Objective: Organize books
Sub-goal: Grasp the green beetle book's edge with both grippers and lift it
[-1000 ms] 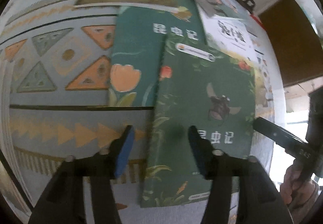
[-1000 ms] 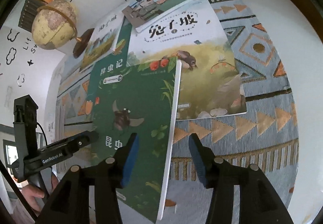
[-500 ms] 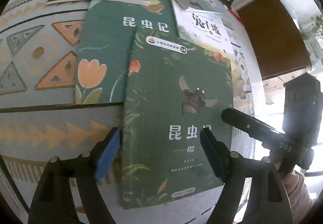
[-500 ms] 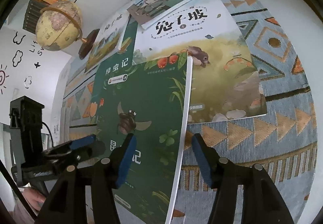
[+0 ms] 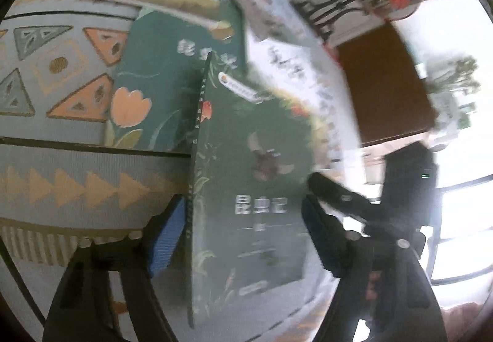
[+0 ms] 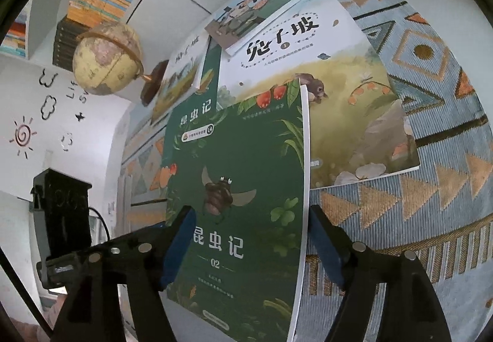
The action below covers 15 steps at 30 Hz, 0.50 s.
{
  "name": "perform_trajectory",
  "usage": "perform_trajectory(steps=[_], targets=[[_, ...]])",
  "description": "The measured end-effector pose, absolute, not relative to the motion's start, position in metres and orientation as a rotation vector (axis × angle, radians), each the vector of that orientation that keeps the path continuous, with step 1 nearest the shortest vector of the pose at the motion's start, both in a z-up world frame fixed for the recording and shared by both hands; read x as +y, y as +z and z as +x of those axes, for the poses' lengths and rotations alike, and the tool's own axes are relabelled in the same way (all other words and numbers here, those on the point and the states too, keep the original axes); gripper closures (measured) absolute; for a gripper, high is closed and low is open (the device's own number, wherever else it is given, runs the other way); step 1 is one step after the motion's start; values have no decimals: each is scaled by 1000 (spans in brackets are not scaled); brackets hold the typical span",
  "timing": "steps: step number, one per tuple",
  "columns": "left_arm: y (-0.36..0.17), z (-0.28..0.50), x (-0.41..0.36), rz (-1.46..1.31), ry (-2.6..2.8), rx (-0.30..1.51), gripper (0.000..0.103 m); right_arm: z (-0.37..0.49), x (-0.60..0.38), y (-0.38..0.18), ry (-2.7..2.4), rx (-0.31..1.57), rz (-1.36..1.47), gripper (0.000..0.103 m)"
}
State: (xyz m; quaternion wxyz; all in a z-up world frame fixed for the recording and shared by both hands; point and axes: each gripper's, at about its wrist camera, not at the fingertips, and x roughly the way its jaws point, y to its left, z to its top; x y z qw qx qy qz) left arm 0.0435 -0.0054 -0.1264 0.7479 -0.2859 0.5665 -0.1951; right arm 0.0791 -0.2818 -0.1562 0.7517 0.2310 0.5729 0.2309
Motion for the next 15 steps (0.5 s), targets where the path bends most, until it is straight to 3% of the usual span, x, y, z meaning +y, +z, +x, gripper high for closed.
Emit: perform_trajectory(steps=[5,10,15], targets=[[-130,40,-29,-422,-353,1299,71,79,-290,-159,513,1241,563,32],[-143,41,-28,-340,-257,1359,74,71,-311,-165,562,1243,716,49],[-144,38,-40,-257,-225,1345,72,50,-320,-165,670,1234,792,50]])
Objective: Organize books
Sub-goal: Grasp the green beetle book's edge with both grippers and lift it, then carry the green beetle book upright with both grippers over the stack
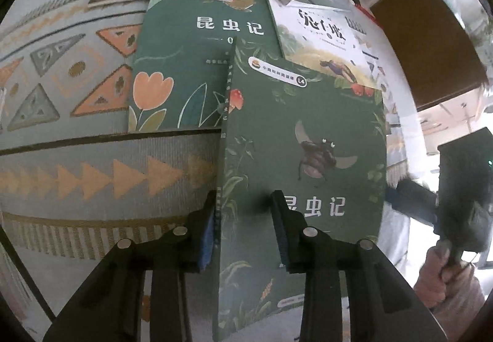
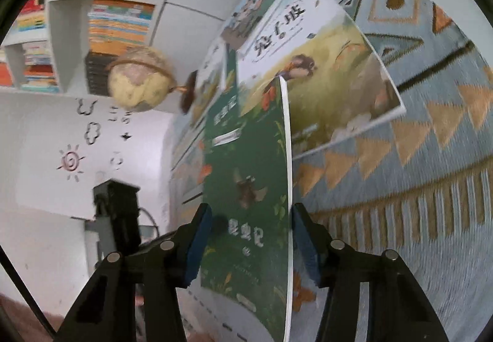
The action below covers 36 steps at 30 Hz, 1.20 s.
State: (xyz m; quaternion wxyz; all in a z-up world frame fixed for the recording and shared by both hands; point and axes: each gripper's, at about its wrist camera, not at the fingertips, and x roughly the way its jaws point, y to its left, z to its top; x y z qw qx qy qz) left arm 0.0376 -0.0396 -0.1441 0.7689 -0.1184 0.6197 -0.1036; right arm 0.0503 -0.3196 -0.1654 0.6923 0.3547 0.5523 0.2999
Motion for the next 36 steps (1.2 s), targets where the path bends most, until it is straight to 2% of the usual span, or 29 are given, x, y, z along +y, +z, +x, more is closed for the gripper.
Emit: perform_trajectory(steps=[3,6,7,8,10,15,17,24,36], targets=[[-144,38,-43,-248,-219,1345,72,35,-309,-172,700,1295,761,52],[-146,39,-38,-290,-233,1362,72,16,-303,-175,696,1312,705,75],[-146,40,-36,-320,-248,1377,72,12,-304,-176,664,1314,682,89],[-146,39,-36,-336,-257,1387,72,8,-305,-178,615,1316,654,92],[-141,36,-41,-325,-289,1372,66,9,-306,-182,583,1318,647,92],[-130,26,-59,-179,-293,1326,65,4,-296,-169,551,1282,549,92],[-132,23,-61,-116,-245,1325,74,4,-292,-166,541,1279,543,92],[-117,13,-55,-86,-250,1263,74,2,-260,-128,524,1210,345,92],[-90,6,-33,-125,-302,1203,74,-7,-238,-87,481,1117,335,92]])
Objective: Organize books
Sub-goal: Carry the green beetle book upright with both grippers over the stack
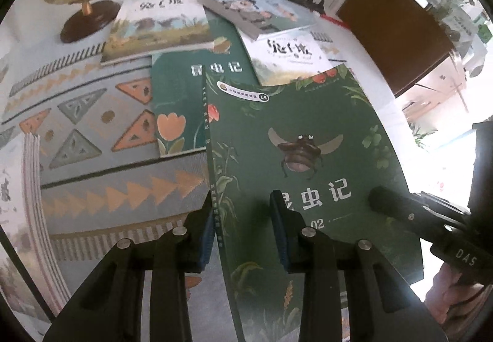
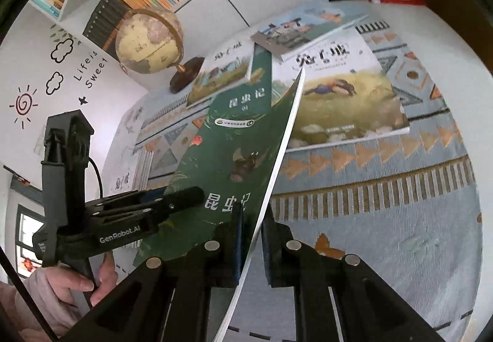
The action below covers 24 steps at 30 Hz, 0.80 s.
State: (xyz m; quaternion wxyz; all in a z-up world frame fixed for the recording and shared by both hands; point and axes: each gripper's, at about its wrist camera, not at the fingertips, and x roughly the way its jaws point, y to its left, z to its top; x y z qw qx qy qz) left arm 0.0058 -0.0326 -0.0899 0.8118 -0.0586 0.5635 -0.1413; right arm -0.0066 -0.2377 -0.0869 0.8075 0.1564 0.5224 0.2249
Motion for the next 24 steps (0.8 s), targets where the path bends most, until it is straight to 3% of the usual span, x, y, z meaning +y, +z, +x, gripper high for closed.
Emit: perform_trajectory(steps=[24], targets=[[-12,-29,114,-158,-137,1061,73,-25,-94,-37,605,1019,258,92]])
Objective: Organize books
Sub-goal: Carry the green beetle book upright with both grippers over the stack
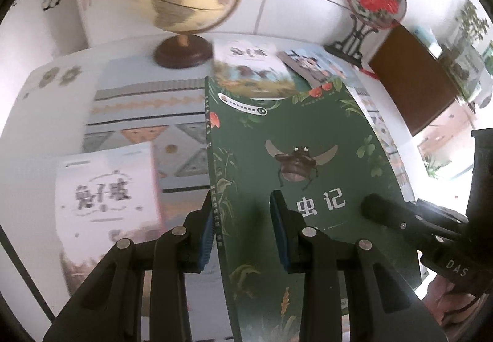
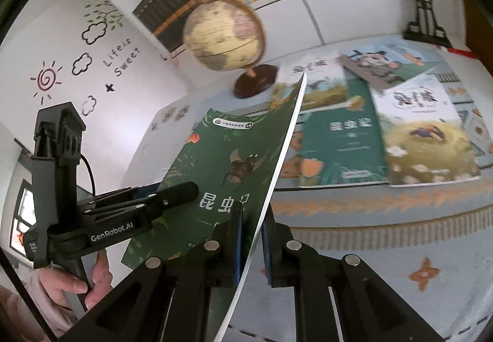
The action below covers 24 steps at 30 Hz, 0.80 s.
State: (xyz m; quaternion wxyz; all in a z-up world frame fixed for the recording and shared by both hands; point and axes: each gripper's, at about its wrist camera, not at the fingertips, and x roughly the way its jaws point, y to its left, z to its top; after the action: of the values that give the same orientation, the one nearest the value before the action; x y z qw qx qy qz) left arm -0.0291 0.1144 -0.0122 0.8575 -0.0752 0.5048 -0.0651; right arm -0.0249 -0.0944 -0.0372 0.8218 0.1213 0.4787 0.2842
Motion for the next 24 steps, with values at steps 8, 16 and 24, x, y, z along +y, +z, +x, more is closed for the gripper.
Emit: perform_trajectory(steps=[8,16,24], targets=[[-11,-45,168,-204,-72,1029,73,-26,-36,-33,675,1015,213,92],[-19,-56,227,-272,-4,1023,70,-23,29,-37,767,1034,150,90],[-43,-66,274,-316,43,1052,70,-24,82,-63,810,1103,119,90]])
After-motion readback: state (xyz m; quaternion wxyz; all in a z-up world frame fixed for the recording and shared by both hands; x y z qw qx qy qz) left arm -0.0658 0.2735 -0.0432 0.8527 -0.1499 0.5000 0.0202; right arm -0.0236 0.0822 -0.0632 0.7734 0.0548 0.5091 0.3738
